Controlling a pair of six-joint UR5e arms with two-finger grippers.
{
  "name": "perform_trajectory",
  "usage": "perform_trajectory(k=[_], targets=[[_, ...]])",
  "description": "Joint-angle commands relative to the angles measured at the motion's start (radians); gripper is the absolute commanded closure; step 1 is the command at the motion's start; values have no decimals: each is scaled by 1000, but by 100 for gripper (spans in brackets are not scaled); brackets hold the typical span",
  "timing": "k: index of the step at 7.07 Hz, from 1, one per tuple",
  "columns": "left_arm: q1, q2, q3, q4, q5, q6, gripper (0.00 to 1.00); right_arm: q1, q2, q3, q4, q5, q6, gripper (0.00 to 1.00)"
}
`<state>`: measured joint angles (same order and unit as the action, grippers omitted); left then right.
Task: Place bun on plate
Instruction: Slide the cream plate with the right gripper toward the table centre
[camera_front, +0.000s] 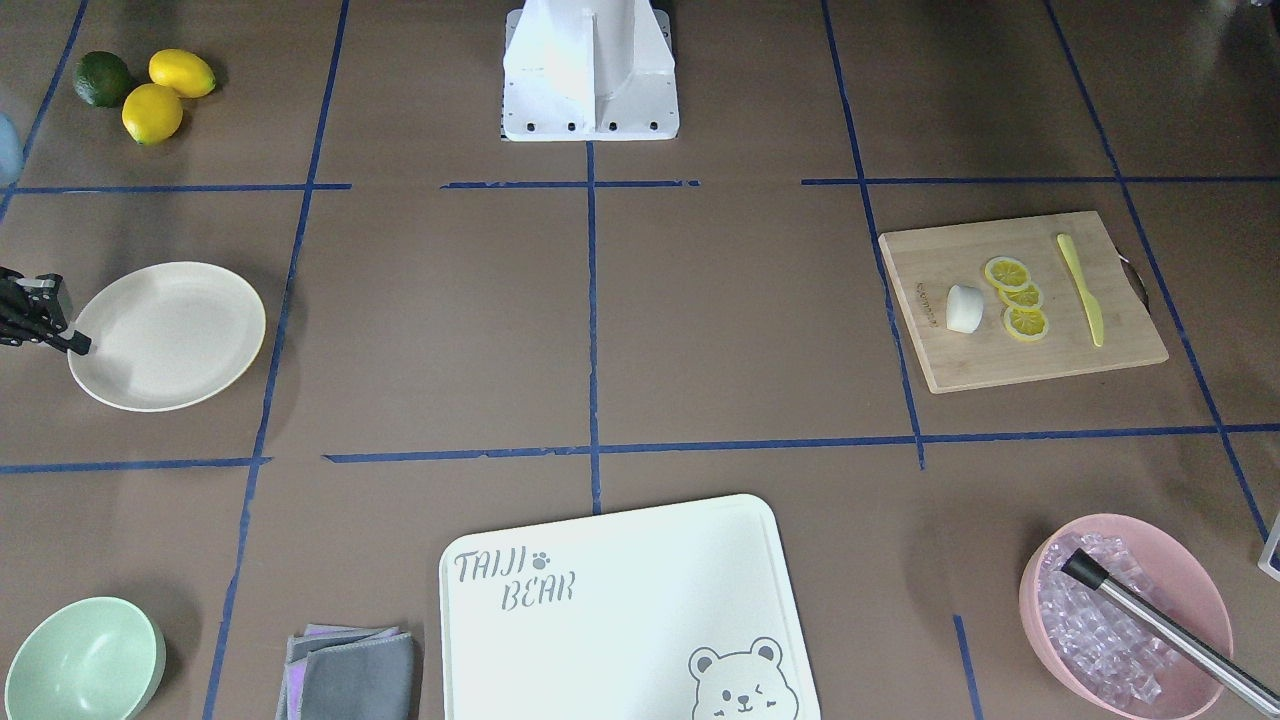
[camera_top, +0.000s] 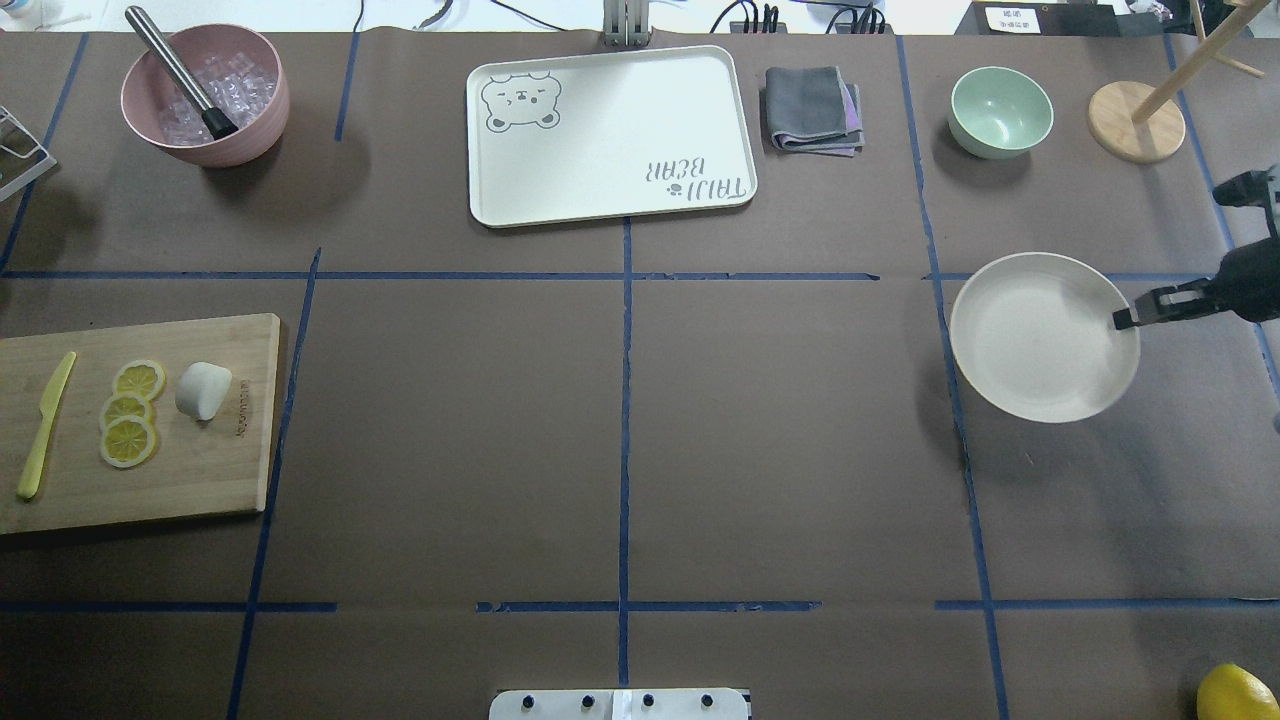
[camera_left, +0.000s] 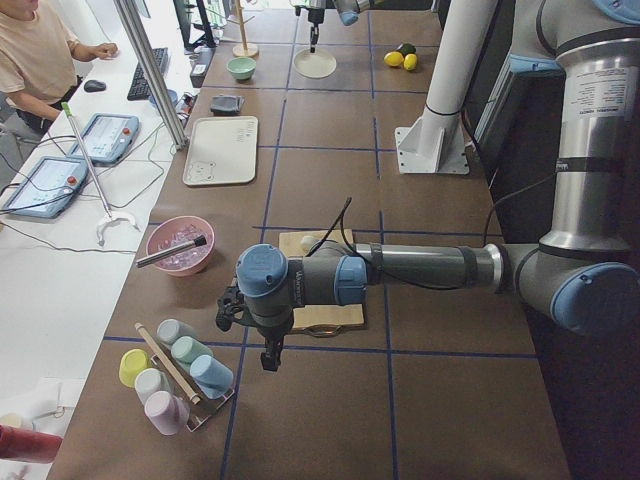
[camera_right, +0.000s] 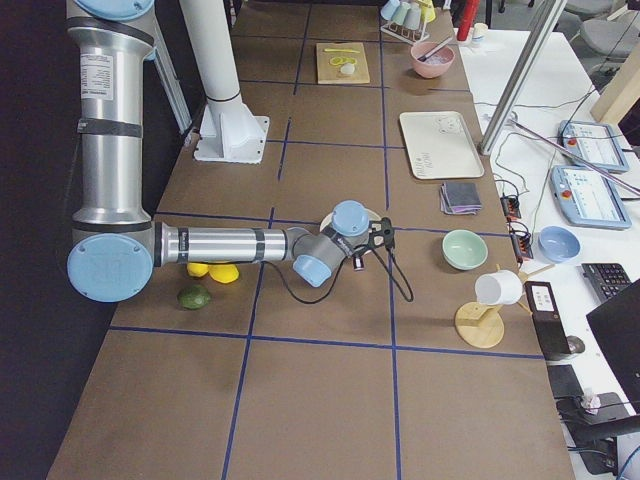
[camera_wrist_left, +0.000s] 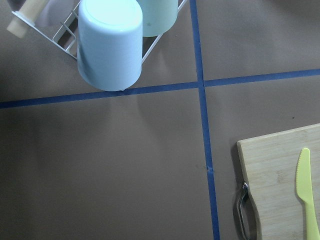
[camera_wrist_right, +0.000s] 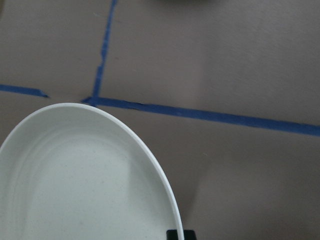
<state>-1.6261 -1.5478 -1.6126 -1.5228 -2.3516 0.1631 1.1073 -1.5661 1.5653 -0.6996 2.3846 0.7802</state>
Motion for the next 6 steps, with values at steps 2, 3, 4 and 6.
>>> perform_trajectory(k=[2,3,4,6], targets=[[0,0,-1,0,0,0,0,-191,275,10,-50,-63,372,100],[2,0,-1,0,0,0,0,-263,364,13,-142,-140,451,100],[2,0,-1,0,-2,0,0,-341,412,13,-197,-238,464,100],[2,2,-1,1,0,0,0,-459,471,10,-228,-357,546,100]])
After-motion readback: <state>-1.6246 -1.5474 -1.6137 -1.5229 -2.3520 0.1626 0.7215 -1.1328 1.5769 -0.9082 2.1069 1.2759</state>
